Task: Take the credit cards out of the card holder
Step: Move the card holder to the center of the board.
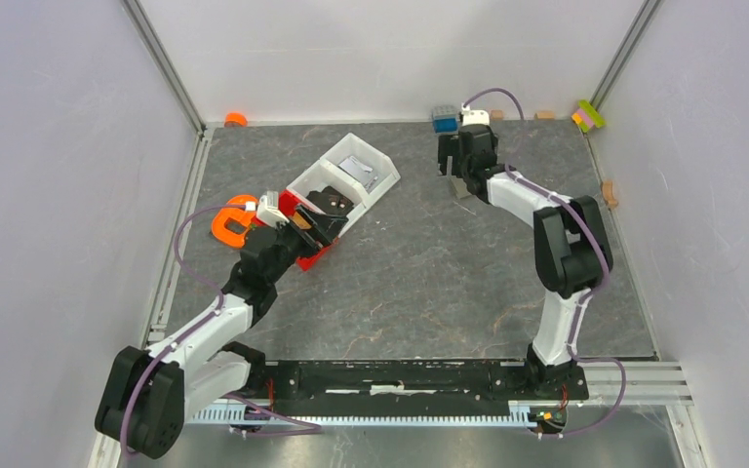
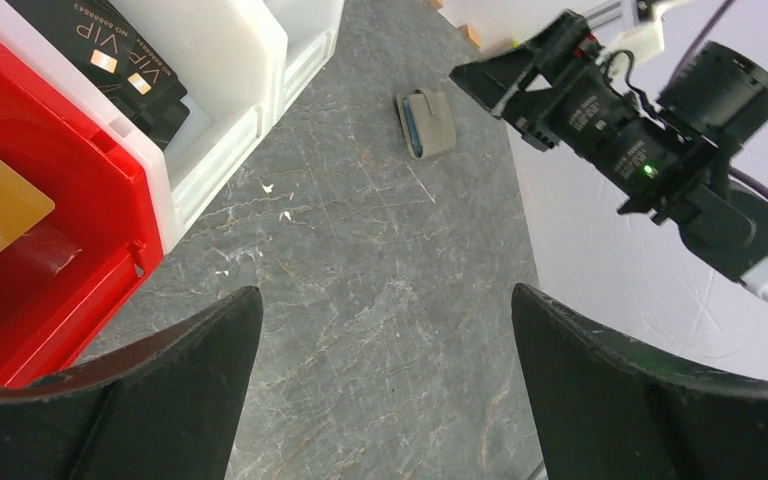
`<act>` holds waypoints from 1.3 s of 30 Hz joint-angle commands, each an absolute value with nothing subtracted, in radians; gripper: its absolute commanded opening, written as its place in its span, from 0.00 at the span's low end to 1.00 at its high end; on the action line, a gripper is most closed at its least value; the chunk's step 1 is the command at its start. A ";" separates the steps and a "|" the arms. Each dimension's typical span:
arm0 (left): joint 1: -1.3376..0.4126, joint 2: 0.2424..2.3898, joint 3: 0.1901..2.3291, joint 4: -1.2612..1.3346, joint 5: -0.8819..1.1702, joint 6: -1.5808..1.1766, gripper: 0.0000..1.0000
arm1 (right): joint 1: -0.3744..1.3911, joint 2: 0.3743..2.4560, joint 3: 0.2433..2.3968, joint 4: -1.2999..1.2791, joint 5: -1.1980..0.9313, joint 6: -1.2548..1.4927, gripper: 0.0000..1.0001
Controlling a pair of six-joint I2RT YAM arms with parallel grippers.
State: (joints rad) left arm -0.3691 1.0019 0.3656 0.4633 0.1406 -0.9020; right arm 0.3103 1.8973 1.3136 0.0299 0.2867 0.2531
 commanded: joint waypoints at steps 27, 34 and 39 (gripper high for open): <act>-0.385 1.027 0.422 0.468 0.167 -0.841 1.00 | 0.308 2.026 1.282 -0.125 0.085 0.189 0.57; -0.385 1.026 0.426 0.459 0.171 -0.836 1.00 | 0.455 1.812 0.971 0.050 0.097 0.232 0.29; -0.385 1.033 0.431 0.454 0.173 -0.833 1.00 | 0.591 1.644 0.855 0.108 0.079 0.235 0.22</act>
